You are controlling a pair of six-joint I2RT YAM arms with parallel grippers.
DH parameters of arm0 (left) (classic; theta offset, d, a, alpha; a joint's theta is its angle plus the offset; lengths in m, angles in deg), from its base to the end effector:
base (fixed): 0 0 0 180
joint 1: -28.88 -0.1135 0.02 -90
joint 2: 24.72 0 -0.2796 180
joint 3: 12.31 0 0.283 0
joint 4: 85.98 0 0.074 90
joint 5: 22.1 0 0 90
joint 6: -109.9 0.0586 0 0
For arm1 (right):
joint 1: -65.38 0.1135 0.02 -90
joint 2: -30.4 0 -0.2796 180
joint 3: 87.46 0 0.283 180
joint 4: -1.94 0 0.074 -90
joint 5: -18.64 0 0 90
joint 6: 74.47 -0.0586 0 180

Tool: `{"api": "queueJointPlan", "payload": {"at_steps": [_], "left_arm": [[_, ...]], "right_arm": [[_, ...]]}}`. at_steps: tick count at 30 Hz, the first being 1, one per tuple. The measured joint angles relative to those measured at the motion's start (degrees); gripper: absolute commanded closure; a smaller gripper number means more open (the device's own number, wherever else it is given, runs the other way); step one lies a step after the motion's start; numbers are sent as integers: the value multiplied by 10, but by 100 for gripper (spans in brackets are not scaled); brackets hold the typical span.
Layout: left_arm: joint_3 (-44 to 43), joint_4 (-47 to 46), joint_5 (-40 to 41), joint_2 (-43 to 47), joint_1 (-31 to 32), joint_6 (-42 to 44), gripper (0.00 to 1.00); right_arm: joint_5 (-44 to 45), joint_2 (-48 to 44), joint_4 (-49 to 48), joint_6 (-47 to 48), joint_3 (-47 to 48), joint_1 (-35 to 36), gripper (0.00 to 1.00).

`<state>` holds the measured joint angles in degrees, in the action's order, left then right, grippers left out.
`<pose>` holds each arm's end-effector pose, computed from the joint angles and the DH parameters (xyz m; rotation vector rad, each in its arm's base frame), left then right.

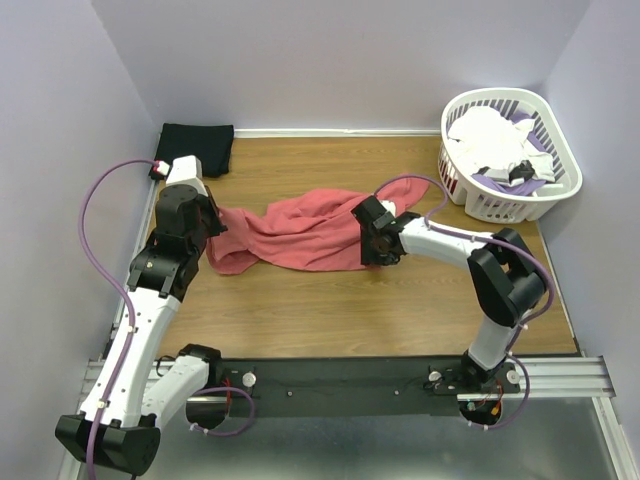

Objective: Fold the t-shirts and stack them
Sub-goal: Flatten the tshirt out

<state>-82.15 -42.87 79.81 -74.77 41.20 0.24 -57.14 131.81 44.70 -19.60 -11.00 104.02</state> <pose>0.2247 -0.0367 0.3717 -0.2607 1.9547 -0.1593 0.3070 0.2270 0.1472 -0.0163 2.6845 0.0496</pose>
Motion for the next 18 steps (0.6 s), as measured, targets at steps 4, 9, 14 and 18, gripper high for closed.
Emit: {"api": "queueJointPlan", "payload": {"at_steps": [4, 9, 14, 18], "left_arm": [[2, -1, -6, 1, 0, 0, 100], [12, -4, -7, 7, 0, 0, 100], [13, -4, -7, 10, 0, 0, 100], [13, -4, -7, 13, 0, 0, 100]], "right_arm": [[5, 11, 0, -9, -7, 0, 48], [9, 9, -8, -17, -14, 0, 54], [16, 7, -20, -24, -21, 2, 69], [20, 6, -31, -27, -25, 4, 82]]}}
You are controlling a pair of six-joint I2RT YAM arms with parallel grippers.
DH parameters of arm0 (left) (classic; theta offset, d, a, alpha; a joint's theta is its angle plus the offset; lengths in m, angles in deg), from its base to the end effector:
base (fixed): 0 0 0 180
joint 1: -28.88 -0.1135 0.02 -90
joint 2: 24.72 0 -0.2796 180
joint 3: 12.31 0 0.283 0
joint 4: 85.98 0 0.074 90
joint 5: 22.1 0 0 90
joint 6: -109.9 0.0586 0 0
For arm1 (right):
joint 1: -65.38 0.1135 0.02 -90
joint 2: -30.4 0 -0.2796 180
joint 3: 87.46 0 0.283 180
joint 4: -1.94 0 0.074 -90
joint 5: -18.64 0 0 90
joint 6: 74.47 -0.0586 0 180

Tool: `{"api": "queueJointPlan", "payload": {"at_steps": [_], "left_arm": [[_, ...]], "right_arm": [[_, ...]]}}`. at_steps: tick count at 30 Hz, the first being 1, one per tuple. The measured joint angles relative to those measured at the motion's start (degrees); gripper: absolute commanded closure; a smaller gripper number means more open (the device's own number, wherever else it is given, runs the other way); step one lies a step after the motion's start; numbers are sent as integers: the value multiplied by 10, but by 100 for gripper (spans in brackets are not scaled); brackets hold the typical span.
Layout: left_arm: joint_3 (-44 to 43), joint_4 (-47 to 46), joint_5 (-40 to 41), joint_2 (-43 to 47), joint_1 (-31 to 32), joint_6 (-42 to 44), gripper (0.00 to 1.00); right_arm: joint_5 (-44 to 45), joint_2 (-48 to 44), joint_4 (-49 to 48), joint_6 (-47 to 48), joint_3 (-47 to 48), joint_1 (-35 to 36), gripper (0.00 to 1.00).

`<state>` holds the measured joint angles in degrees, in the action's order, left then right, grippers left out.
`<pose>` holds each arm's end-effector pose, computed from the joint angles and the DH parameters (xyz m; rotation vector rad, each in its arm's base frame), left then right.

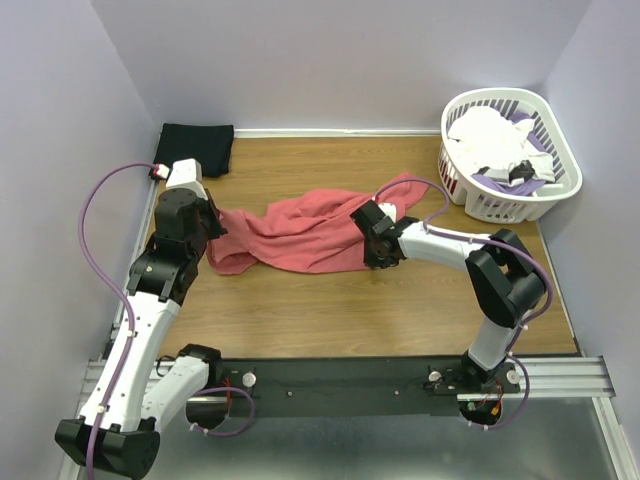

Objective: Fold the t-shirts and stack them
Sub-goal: Flatten the tshirt out

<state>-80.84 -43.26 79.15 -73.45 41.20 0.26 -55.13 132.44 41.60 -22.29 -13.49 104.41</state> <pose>0.2202 -0.0364 0.3683 -0.2531 1.9503 -0.1723 0.3035 0.2249 0.1332 0.0466 2.6648 0.0283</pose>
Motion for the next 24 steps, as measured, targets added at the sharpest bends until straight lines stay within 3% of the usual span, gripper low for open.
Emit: {"api": "queueJointPlan", "payload": {"at_steps": [5, 14, 18, 24], "left_arm": [[0, 0, 0, 2, 0, 0, 100], [-26, -16, 17, -54, -4, -1, 100], [-137, -9, 24, -164, -23, -1, 100], [-424, 21, 31, -299, -54, -2, 100]], "right_arm": [[9, 0, -9, 0, -1, 1, 98], [75, 15, 41, 57, 47, -15, 99], [127, 23, 83, 115, 171, -61, 99], [214, 19, 94, 223, 447, -130, 99]]}}
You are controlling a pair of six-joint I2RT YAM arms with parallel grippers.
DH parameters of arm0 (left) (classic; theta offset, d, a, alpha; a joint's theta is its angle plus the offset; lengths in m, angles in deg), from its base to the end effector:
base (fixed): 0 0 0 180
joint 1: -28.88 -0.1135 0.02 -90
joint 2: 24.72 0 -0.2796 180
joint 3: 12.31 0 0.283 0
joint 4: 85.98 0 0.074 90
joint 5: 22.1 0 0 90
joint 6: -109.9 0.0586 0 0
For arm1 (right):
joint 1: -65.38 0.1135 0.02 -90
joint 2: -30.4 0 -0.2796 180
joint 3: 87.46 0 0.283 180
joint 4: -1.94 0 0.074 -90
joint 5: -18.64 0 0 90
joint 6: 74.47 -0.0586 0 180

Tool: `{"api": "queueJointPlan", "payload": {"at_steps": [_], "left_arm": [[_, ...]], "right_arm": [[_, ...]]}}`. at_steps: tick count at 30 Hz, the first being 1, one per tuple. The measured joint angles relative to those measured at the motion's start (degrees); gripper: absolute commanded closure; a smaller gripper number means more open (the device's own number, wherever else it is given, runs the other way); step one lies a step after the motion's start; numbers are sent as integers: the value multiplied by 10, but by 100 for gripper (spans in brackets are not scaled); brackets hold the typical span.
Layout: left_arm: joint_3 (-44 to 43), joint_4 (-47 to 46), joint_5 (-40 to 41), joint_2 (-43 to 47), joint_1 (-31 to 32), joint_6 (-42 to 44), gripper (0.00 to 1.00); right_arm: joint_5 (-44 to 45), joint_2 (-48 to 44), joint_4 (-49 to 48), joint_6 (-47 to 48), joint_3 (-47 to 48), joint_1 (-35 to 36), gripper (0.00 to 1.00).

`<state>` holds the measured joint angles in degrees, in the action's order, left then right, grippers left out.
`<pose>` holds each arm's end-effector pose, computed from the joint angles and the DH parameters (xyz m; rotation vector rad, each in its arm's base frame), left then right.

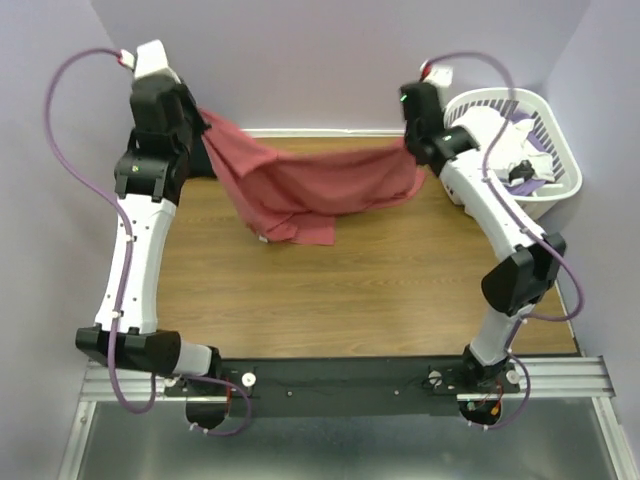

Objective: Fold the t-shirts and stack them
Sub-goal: Flatten the tshirt out

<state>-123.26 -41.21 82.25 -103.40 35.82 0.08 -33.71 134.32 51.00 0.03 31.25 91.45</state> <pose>0.3314 -0.0257 0.5105 -0.3772 1.7431 -0.1122 0.4293 0.1702 0.3893 0.1757 2.0355 -0.2636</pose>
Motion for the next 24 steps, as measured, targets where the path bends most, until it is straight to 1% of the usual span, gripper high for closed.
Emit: {"api": "queueJointPlan", "payload": {"at_steps": [1, 3, 4, 5, 7, 12, 18, 20, 22, 24], "left_arm": [[-49, 8, 1, -11, -3, -1, 100], [-116, 7, 2, -20, -7, -1, 100], [-148, 5, 2, -18, -7, 0, 100], [-168, -2, 2, -9, -7, 2, 100], [-180, -14, 2, 21, -7, 7, 100], [-175, -36, -1, 128, -7, 24, 100], [-155, -75, -38, 284, -7, 51, 100], [-164, -89, -54, 326, -7, 60, 100], [-194, -95, -70, 345, -7, 68, 100], [-212, -107, -83, 352, -8, 73, 100]], "right_arm": [[15, -2, -1, 22, 51, -7, 99], [37, -12, -8, 58, 112, -10, 99], [41, -20, -9, 70, 128, -10, 99], [47, -31, -8, 85, 153, -9, 99], [52, -57, -10, 110, 177, -9, 99], [35, -155, -11, 143, 167, -5, 100], [-60, -346, -19, 157, 97, -1, 99], [-94, -387, -24, 160, 92, -1, 100], [-136, -433, -35, 167, 93, -1, 100], [-160, -456, -44, 170, 95, -1, 100]]}}
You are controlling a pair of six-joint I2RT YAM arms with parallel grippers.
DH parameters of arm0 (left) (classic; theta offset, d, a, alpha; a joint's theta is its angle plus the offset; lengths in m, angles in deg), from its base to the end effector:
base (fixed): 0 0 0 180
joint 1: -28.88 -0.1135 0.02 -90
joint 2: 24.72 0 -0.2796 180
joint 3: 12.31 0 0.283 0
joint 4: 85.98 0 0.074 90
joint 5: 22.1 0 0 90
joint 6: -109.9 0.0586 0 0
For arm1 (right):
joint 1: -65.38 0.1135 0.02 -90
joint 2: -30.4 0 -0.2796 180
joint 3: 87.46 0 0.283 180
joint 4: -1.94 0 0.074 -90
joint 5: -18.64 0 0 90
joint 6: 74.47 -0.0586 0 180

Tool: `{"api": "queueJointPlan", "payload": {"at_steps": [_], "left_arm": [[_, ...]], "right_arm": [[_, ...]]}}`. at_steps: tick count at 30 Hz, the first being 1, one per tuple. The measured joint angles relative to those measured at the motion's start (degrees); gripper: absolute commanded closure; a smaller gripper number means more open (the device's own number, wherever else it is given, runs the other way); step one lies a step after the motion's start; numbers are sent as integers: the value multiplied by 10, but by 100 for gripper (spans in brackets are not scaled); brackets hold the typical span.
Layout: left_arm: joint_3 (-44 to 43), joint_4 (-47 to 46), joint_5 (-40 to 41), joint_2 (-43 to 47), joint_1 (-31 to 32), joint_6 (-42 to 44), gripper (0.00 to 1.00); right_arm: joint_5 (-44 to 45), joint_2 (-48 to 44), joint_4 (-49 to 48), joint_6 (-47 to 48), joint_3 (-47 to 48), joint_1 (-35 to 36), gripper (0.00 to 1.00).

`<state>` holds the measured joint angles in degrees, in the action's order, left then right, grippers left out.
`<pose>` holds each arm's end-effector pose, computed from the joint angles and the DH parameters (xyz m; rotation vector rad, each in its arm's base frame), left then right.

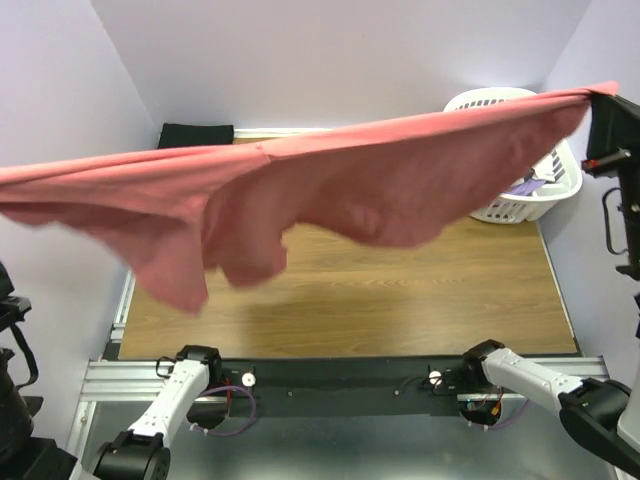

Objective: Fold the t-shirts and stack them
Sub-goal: Flatten the tshirt out

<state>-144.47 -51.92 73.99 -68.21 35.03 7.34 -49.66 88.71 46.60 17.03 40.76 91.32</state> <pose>-0.0984 0.0169 0.6967 -0.1377 0.6125 -0.2830 0.0873 0.0184 0.6720 0.0630 1.1631 0.1634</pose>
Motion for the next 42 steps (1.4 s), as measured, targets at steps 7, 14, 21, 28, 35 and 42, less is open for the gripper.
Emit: {"api": "queueJointPlan", "payload": {"at_steps": [7, 14, 21, 28, 35, 42], "left_arm": [[49, -12, -6, -14, -1, 23, 100], [342, -86, -6, -67, -1, 38, 100], [497, -139, -5, -321, -1, 47, 100], [393, -140, 7, -596, -1, 44, 100], [270, -129, 15, -730, -1, 42, 100], [218, -125, 19, -761, -1, 38, 100]], "right_arm": [[-25, -10, -9, 16, -59, 0, 99], [1, 43, -26, 27, -243, -1, 99], [49, 217, -151, 56, -485, -10, 99], [59, 437, -283, 73, -491, -52, 99], [57, 544, -337, 91, -421, -101, 99], [50, 592, -368, 106, -363, -118, 99]]}}
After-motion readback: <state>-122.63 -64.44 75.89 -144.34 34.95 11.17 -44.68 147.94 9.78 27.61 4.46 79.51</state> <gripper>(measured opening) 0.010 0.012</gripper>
